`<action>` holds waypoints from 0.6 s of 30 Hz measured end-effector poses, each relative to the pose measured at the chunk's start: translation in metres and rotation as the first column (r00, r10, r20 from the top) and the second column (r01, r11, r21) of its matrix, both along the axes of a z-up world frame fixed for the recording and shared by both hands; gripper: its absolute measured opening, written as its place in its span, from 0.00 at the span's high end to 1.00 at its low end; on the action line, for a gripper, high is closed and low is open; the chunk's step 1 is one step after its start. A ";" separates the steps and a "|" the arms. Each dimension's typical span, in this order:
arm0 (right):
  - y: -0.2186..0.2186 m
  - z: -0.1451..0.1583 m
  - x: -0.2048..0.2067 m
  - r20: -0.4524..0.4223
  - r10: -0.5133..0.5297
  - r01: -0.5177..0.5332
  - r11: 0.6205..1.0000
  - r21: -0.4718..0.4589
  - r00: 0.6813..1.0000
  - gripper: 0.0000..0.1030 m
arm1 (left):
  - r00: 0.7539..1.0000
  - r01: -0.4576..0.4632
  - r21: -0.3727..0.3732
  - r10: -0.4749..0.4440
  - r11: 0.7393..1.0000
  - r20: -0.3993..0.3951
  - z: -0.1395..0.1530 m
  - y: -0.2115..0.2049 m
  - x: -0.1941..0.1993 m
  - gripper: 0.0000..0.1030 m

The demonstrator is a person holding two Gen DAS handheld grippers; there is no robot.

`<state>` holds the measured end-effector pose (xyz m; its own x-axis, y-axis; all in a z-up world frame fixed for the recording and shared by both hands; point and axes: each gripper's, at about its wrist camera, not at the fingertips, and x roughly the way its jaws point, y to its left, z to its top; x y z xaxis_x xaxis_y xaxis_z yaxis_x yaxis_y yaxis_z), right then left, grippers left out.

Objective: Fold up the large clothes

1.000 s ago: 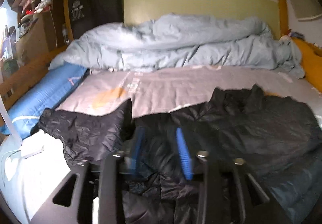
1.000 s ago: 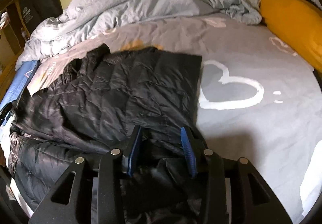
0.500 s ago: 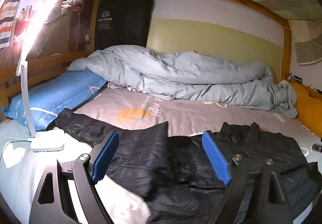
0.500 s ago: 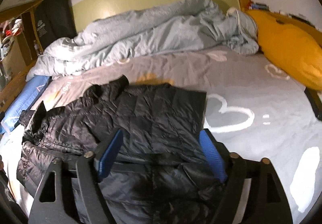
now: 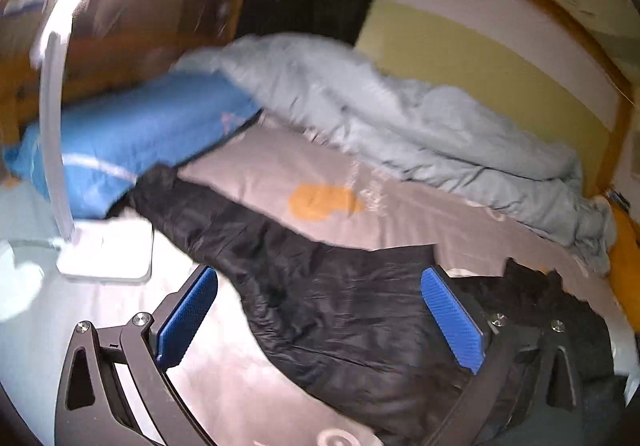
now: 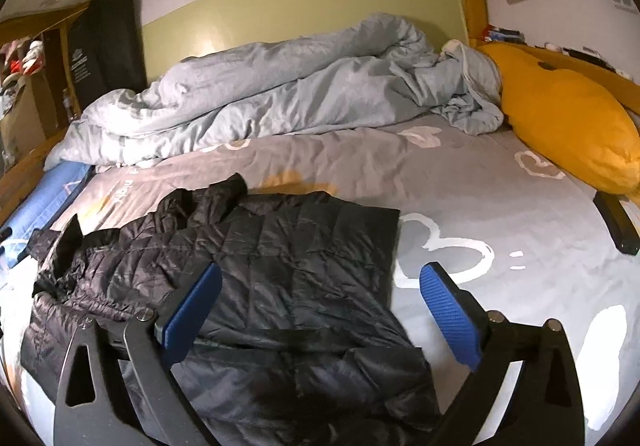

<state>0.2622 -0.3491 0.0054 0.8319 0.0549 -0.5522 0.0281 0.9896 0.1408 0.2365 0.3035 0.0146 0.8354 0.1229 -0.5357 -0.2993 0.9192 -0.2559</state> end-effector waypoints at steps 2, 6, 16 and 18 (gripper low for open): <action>-0.004 -0.003 0.002 -0.011 0.000 0.000 1.000 0.014 1.000 0.04 | 0.999 -0.012 -0.036 0.010 0.999 -0.043 -0.016 0.014 0.012 0.00; -0.008 -0.007 0.004 -0.024 -0.001 0.001 1.000 0.014 1.000 0.04 | 0.993 -0.010 -0.093 -0.001 0.996 -0.118 -0.045 0.035 0.030 0.19; -0.011 -0.008 0.002 -0.037 0.013 -0.012 1.000 0.023 0.999 0.04 | 0.965 -0.019 -0.064 0.002 0.998 -0.263 -0.095 0.031 0.054 0.86; -0.011 -0.007 0.001 -0.035 0.016 -0.015 1.000 0.024 0.999 0.04 | 0.969 -0.032 -0.024 0.025 0.999 -0.244 -0.090 0.023 0.050 0.94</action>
